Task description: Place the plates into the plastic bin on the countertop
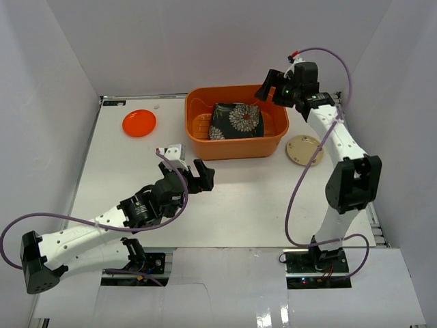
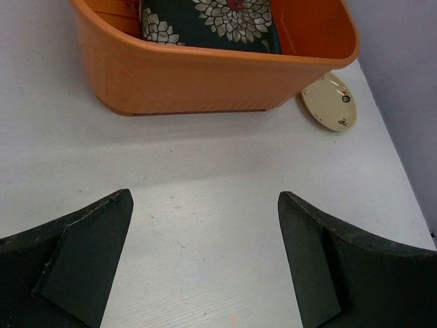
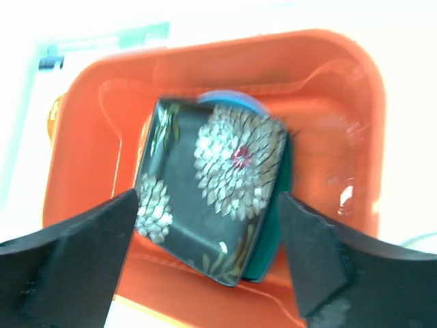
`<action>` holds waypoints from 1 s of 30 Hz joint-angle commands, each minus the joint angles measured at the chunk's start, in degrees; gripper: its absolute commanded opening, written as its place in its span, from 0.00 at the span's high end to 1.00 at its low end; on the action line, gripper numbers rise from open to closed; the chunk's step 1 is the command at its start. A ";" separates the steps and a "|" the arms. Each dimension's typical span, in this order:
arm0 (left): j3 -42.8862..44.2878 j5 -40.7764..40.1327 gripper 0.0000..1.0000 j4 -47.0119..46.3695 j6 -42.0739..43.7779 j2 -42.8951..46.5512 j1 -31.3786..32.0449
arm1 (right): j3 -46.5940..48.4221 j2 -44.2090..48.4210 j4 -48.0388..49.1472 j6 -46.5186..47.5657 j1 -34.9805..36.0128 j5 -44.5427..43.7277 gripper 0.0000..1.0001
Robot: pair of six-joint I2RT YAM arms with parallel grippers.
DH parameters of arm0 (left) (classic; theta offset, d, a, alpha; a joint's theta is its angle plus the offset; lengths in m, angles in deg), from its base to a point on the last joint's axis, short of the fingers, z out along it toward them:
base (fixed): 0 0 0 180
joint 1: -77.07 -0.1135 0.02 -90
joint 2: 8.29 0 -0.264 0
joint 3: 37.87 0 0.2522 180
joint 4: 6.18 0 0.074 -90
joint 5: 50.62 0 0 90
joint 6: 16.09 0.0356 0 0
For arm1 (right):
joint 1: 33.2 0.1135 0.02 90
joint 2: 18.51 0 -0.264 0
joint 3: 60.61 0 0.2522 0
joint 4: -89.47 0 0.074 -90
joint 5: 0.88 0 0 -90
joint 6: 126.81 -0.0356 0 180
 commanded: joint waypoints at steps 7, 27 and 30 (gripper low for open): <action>-2.01 0.94 0.02 0.04 0.17 6.04 -1.11 | -31.79 20.97 12.40 -5.29 -14.39 -18.80 0.85; -9.49 4.64 0.02 7.60 -5.46 13.78 -1.20 | -47.04 7.72 21.46 -10.06 -26.83 -15.55 0.55; -9.05 4.20 0.02 7.69 -5.37 12.64 -1.20 | -46.24 5.61 23.13 -11.73 -27.45 -13.53 0.72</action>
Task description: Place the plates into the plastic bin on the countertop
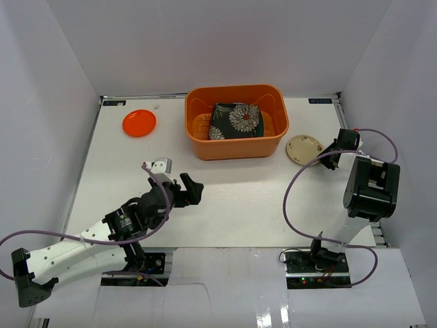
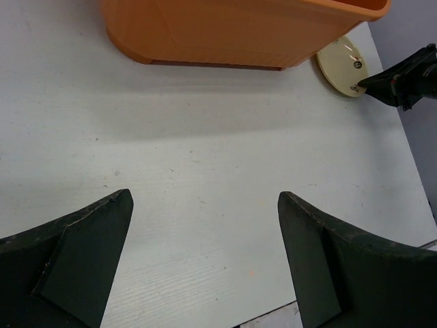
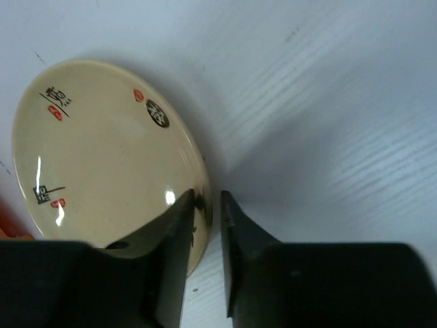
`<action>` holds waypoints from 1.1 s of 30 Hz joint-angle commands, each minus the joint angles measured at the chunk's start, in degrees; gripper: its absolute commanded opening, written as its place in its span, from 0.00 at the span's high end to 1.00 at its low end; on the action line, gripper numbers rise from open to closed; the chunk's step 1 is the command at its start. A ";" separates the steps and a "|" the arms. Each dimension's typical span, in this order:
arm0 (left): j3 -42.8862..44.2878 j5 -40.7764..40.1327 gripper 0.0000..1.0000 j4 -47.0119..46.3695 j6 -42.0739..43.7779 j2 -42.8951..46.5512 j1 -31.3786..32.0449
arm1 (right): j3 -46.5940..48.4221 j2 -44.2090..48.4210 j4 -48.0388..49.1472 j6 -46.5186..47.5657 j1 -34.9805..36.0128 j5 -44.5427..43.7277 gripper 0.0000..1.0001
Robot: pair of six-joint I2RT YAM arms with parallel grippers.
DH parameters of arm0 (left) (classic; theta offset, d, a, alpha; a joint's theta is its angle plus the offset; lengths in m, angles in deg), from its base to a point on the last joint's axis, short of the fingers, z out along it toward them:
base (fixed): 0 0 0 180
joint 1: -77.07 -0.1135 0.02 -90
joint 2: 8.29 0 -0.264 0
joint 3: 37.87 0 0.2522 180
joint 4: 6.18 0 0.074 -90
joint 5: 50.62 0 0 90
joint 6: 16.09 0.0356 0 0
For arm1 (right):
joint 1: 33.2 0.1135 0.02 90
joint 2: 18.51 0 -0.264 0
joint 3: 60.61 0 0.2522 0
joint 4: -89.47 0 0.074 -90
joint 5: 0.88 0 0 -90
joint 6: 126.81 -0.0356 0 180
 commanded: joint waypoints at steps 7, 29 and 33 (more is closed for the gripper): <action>3.41 -1.03 0.02 -0.40 0.69 -3.70 -0.39 | -0.23 3.12 11.98 -5.75 -3.31 7.36 0.92; 30.40 9.58 0.02 -6.30 10.98 -29.54 -22.52 | 27.15 9.13 4.53 5.39 25.06 10.53 0.92; 27.51 19.52 0.02 -9.01 5.36 -30.87 -38.22 | 34.46 0.07 -0.13 7.50 29.20 10.00 0.92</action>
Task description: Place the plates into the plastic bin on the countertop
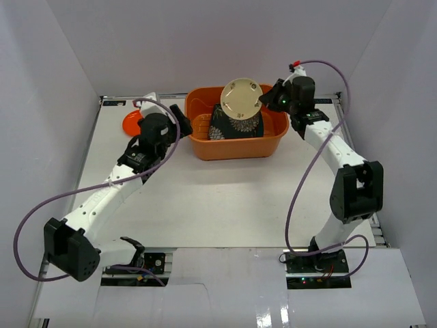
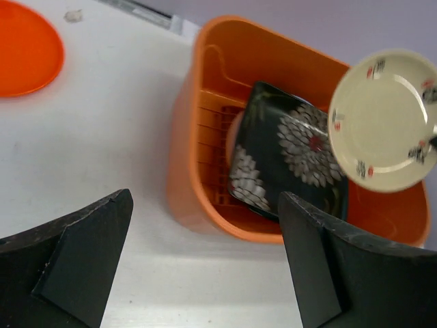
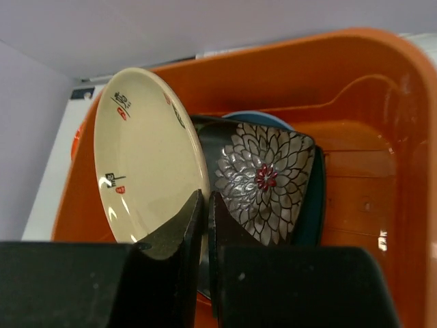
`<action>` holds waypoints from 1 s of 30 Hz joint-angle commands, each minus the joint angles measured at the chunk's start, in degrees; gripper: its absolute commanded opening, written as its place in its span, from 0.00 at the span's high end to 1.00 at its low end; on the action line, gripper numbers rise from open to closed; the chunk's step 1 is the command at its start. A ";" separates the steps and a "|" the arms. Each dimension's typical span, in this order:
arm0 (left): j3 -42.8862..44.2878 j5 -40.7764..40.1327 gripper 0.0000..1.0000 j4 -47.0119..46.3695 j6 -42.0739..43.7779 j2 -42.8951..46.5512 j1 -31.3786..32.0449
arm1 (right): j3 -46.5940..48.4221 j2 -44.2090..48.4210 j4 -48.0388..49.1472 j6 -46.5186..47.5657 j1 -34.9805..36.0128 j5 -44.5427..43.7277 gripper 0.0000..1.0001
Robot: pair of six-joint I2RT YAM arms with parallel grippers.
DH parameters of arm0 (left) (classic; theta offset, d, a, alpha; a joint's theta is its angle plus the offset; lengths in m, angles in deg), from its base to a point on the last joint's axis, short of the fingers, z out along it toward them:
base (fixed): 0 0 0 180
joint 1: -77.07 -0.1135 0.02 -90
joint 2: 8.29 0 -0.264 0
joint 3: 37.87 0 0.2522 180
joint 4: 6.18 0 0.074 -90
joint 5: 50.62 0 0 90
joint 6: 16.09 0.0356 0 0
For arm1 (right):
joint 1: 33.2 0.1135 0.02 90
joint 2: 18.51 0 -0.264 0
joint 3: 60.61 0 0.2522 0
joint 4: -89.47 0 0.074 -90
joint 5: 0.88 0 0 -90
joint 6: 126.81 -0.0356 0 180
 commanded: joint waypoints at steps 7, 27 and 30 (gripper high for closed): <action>-4.60 21.21 0.08 -3.13 -12.50 -7.22 -28.15 | 14.50 -12.05 -13.04 7.04 6.72 -5.70 0.92; 12.53 26.76 0.18 -9.37 -21.03 -45.55 -43.20 | -3.39 3.58 -3.04 7.05 7.68 -3.60 0.37; 15.17 26.31 0.23 -8.59 -21.91 -50.56 -43.55 | -10.87 8.85 0.67 6.61 9.00 -2.98 0.39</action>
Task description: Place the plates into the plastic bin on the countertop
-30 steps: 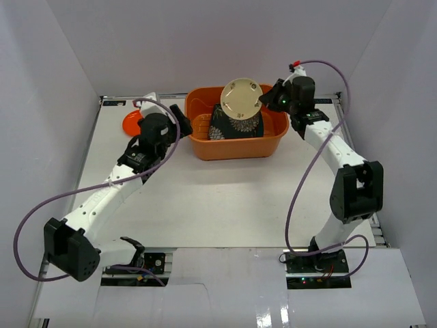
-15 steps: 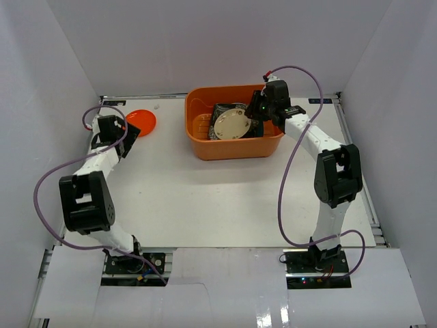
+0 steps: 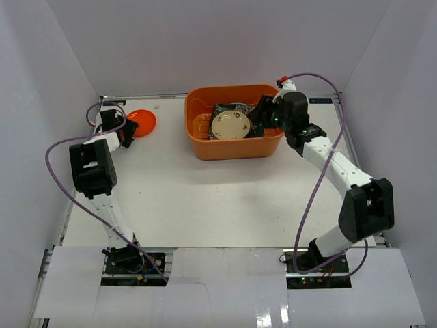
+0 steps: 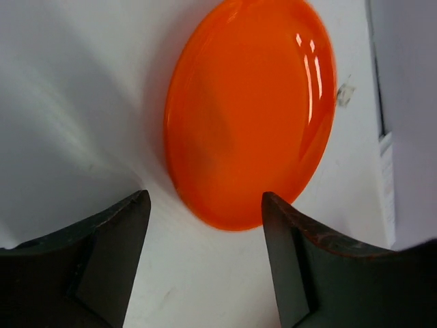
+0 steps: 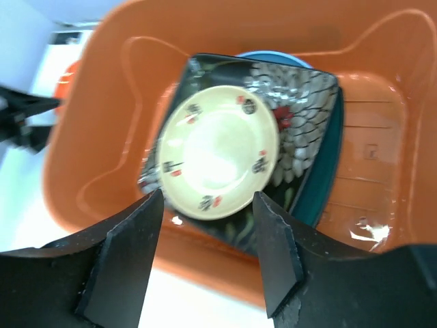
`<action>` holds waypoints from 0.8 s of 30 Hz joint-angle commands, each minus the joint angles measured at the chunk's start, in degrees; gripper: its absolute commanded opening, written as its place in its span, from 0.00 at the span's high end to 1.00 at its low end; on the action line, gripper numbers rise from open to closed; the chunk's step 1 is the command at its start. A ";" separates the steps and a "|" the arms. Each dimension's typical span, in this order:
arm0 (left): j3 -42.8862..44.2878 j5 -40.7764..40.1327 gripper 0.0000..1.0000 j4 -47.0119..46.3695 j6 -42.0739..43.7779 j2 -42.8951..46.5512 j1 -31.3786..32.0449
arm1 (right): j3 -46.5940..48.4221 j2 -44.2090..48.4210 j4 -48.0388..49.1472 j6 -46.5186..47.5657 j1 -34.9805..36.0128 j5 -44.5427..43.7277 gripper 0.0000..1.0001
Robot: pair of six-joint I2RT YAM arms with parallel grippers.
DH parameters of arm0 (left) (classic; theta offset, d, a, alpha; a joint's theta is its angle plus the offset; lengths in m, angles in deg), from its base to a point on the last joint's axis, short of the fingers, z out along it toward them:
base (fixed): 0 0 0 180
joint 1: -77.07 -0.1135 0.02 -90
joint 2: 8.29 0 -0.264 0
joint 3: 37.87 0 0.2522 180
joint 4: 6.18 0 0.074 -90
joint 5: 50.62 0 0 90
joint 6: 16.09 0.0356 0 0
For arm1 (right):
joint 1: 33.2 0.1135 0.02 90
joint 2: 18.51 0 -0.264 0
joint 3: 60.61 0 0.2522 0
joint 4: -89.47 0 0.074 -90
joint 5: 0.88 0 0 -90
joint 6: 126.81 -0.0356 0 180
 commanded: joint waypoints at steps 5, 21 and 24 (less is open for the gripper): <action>4.24 0.76 0.55 -1.44 -3.83 -7.24 -1.48 | -12.57 9.80 10.30 -1.31 2.98 3.24 0.40; -9.30 14.56 1.00 -17.53 -6.21 23.41 1.32 | -19.69 28.86 6.01 -2.02 4.04 -1.06 0.30; -7.12 14.57 1.00 -16.39 -2.18 30.36 7.99 | -21.98 32.99 4.86 -2.37 3.95 -3.00 0.30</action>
